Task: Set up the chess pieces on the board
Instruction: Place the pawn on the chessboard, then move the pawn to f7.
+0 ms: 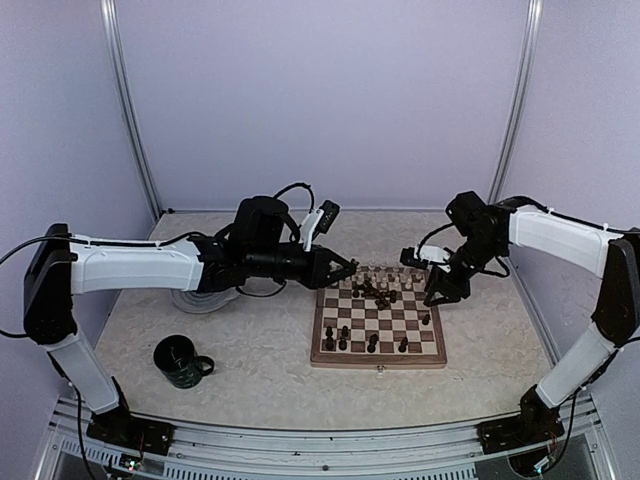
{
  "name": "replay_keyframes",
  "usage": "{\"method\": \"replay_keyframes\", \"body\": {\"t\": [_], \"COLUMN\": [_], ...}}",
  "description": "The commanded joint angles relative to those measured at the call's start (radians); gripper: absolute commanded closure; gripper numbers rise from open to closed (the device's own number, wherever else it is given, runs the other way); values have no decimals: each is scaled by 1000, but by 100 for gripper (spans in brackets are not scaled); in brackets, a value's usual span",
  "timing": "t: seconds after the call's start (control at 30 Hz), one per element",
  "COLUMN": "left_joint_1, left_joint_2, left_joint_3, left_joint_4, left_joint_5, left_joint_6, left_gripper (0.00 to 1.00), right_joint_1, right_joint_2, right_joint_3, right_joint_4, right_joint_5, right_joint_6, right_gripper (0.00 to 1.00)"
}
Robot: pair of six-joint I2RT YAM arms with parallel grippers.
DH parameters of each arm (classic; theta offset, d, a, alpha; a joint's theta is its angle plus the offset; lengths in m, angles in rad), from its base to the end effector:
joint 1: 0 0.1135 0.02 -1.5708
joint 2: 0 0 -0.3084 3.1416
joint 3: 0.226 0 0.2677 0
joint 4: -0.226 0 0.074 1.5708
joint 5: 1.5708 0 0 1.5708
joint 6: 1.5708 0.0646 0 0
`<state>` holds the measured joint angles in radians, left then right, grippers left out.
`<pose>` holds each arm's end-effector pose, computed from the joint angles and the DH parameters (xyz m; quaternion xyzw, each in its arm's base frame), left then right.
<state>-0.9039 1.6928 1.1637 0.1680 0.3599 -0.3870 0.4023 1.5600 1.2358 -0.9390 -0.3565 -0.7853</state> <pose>0.2536 -0.3589 0.2922 0.3052 0.7564 -0.4542 0.3583 0.2891 0.1475 0.2674 -0.5667 0.7909 0.1433 0.1814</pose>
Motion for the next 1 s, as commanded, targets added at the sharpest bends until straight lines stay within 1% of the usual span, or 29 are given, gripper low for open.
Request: {"method": "replay_keyframes", "body": {"t": [0.0, 0.13, 0.23, 0.3, 0.63, 0.97], "left_joint_1": [2, 28, 57, 72, 88, 91], "left_joint_2": [25, 34, 34, 25, 13, 11], "left_joint_3": [114, 114, 66, 39, 18, 20], "left_joint_4": [-230, -209, -124, -96, -105, -117], "left_joint_5": [24, -1, 31, 47, 58, 57], "left_joint_6": [107, 131, 96, 80, 102, 111], "left_gripper": [97, 97, 97, 97, 96, 96], "right_joint_1": [-5, -5, -5, -5, -3, -3], "right_joint_2": [-19, -21, -15, -15, 8, 30], "right_joint_3": [-114, -180, -193, -202, -215, -237], "right_joint_4": [140, 219, 245, 261, 282, 261], "right_joint_5": [-148, -140, -122, -103, -7, 16], "right_joint_6": [79, 120, 143, 150, 160, 141], "right_gripper": [62, 61, 61, 61, 60, 65]}}
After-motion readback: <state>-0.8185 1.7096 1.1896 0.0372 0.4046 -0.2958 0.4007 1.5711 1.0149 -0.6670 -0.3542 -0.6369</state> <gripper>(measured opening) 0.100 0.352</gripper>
